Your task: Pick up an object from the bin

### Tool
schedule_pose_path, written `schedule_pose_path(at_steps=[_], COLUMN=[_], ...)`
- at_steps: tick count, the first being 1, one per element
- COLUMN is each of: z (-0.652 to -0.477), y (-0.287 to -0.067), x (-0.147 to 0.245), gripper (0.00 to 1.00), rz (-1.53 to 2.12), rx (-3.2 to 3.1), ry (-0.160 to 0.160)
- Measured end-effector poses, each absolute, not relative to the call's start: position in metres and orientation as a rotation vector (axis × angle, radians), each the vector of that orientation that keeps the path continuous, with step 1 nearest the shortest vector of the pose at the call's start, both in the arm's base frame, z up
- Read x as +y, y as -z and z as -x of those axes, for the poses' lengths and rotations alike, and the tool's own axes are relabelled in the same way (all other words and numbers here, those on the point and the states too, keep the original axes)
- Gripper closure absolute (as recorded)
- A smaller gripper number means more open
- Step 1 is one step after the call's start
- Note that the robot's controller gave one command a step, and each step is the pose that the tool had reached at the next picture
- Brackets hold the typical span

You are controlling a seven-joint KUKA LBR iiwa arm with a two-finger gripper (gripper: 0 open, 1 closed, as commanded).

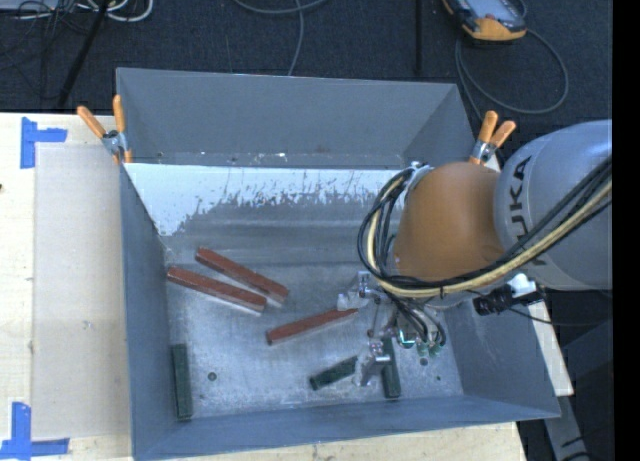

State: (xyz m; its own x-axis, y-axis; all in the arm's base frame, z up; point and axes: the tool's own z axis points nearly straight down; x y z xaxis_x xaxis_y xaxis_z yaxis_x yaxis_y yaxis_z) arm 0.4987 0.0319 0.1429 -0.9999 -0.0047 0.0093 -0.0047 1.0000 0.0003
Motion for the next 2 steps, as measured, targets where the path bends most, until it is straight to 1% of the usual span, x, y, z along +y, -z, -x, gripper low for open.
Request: schedule_pose_path(at_steps=[2], z=[-0.5006], y=[-0.1463], x=[0.0317], gripper=[0.00], rz=[-0.006], rx=[-3.140], ry=[0.001])
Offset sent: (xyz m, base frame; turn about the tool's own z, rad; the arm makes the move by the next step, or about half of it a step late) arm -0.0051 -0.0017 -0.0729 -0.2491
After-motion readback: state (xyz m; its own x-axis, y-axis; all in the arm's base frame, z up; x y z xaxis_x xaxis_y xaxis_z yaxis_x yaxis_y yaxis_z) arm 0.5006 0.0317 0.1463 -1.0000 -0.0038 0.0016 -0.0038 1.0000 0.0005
